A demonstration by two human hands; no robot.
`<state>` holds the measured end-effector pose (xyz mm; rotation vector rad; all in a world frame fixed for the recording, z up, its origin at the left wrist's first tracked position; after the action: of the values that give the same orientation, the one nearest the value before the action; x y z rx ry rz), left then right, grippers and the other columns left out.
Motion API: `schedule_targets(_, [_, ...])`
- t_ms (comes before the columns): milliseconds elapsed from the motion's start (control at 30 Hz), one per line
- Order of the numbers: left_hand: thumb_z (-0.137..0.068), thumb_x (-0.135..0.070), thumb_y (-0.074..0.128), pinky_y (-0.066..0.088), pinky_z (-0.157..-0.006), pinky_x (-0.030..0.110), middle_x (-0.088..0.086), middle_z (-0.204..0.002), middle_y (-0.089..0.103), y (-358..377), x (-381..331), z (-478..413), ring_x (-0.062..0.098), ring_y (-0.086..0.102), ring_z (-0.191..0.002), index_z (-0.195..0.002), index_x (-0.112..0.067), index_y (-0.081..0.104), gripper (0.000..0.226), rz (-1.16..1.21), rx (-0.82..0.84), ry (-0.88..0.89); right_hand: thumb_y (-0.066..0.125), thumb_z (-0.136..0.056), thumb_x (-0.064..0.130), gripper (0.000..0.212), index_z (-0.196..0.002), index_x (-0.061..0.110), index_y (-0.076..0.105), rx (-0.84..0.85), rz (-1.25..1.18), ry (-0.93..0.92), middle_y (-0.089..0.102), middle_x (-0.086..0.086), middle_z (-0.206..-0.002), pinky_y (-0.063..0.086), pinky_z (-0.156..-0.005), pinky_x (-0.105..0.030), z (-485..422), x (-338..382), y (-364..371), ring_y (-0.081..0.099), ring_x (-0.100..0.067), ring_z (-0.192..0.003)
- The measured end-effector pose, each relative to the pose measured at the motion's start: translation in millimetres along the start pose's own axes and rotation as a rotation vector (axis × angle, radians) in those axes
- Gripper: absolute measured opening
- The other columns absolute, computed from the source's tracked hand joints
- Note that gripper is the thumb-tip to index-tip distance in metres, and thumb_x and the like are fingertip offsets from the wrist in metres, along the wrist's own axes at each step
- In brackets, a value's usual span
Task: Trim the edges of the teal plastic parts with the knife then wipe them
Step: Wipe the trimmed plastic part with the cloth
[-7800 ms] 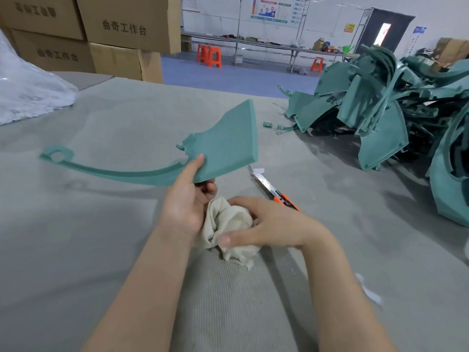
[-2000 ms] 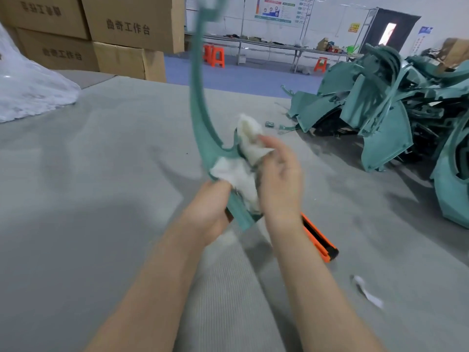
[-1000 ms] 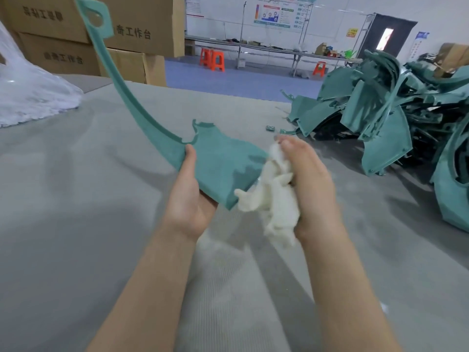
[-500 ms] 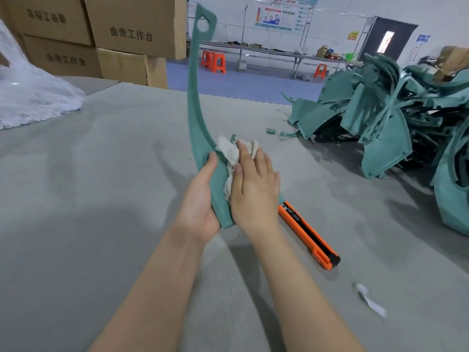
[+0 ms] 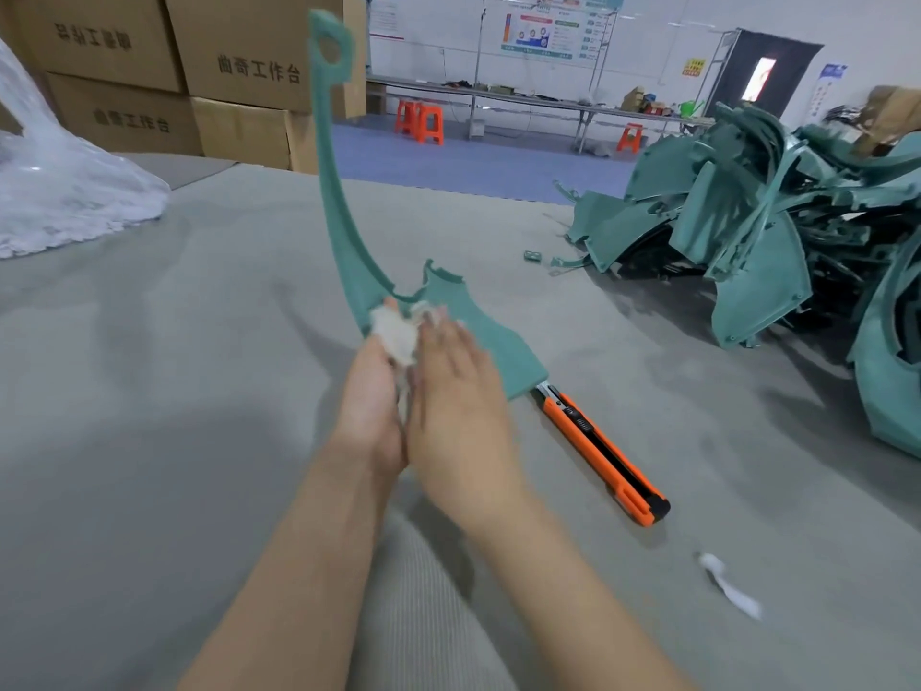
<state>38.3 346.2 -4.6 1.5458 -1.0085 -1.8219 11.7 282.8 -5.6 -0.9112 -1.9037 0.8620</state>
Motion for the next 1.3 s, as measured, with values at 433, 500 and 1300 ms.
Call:
schedule_targets(433, [-0.096,-0.047,0.043,0.056,-0.082,0.028,0.004,-0.101,0.072,-3,1,1,0.015,0.071,-0.088,-0.093,-0.01,0.074,0.05,0.019,-0.033,0.011,0.035,-0.098,0.013,0.053,-0.151,0.011,0.027,-0.026,0.001,0.068,0.023,-0.004,-0.16,0.013,-0.118,-0.041,-5,2,-3,0.019,-0.021,-0.147])
schedule_targets(500, [-0.098,-0.049,0.037,0.056,-0.086,0.03,0.006,-0.116,0.068,0,5,4,0.017,0.068,-0.101,-0.112,-0.012,0.067,0.05,-0.056,0.002,0.008,0.032,-0.1,0.017,0.053,-0.152,0.012,0.023,-0.024,0.057,0.127,0.023,-0.004,-0.16,0.018,-0.117,-0.041,-19,-11,-11,0.02,-0.02,-0.146])
schedule_targets(1300, [-0.085,-0.05,0.055,0.059,-0.063,0.035,0.006,-0.099,0.075,2,9,9,0.021,0.073,-0.086,-0.089,-0.019,0.078,0.039,-0.392,0.009,-0.08,0.048,-0.1,0.026,0.024,-0.08,0.023,0.06,-0.116,-0.586,0.347,0.059,0.021,-0.067,0.043,-0.064,-0.023,-21,-82,-32,0.053,0.003,-0.062])
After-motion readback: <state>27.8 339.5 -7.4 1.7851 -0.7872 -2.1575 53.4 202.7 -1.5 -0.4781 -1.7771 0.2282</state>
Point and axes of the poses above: each hand's wrist, its own z-axis away from the middle knuckle, its own y-axis out of the palm, x = y × z, the point moved 3 cm from there along -z, towards the middle knuckle
